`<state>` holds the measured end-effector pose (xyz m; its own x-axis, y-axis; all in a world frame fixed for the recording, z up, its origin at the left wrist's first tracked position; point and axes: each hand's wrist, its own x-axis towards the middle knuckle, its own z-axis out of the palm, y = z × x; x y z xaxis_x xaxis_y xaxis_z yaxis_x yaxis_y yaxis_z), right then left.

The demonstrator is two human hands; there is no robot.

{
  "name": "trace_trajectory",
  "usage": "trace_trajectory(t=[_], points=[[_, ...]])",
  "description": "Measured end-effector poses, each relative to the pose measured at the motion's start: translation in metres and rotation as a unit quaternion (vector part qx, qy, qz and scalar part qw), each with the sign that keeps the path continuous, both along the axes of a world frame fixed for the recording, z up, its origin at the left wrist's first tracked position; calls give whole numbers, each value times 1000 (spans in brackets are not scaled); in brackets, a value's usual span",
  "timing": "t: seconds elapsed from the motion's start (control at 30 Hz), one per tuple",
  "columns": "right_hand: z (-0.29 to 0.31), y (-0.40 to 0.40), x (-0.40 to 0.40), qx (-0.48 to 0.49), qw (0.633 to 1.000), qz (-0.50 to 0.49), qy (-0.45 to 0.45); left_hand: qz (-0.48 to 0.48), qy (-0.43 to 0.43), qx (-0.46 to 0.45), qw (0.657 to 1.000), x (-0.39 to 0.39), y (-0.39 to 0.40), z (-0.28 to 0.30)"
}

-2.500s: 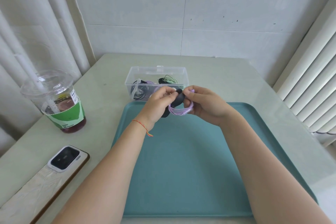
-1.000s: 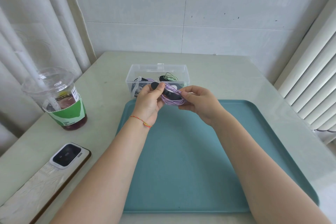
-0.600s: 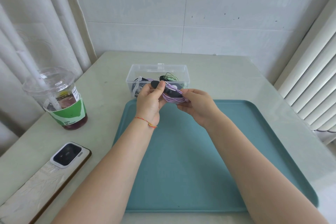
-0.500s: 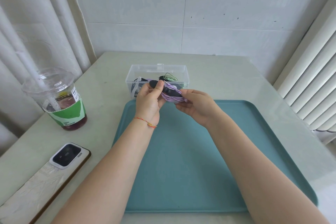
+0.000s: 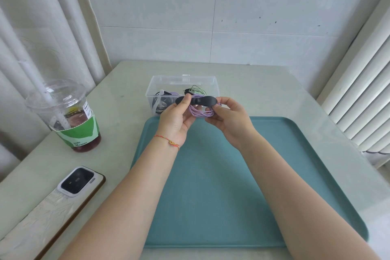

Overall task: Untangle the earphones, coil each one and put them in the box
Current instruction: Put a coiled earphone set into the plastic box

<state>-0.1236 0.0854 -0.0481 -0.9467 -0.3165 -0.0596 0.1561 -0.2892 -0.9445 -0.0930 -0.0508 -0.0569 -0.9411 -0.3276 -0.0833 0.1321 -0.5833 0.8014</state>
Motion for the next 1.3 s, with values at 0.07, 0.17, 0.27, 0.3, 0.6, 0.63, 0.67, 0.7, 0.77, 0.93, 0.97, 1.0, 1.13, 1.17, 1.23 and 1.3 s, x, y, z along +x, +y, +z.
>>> trace_trajectory(t=[0.07,0.17,0.27,0.3,0.6,0.63,0.67,0.7,0.77,0.93,0.97,1.0,1.13,1.17,1.23,1.3], points=[[1,3,-2,25,999,-12,23,-17,-5,-30,999,1,-1,1],[3,8,-4,41,998,-7,42,-21,10,-79,997,4,-5,3],[4,9,-3,53,997,4,58,-36,26,-147,988,5,-11,3],[4,9,-2,56,996,7,62,-44,31,-170,984,5,-12,2],[4,4,2,45,998,37,37,30,3,-243,970,2,-13,-2],[6,6,1,52,998,40,24,31,-3,-243,970,2,-14,-2],[8,8,0,54,998,39,13,21,-3,-247,969,2,-15,-2],[10,10,-1,55,998,35,9,5,-1,-257,966,2,-16,-3],[12,17,-6,77,996,37,35,-28,6,-288,957,4,-15,-2],[8,21,-9,298,927,169,155,-74,13,-366,927,6,-12,-4],[9,21,-8,319,918,168,166,-75,9,-369,926,6,-12,-4],[9,21,-8,329,914,161,174,-76,5,-362,929,6,-12,-3],[9,19,-8,282,933,150,164,-72,-5,-312,947,8,-11,4],[9,19,-8,261,942,144,153,-84,-1,-300,950,10,-12,6],[8,19,-9,238,953,129,140,-125,6,-291,949,13,-16,8],[8,19,-9,225,958,118,133,-161,7,-285,945,15,-18,6]])
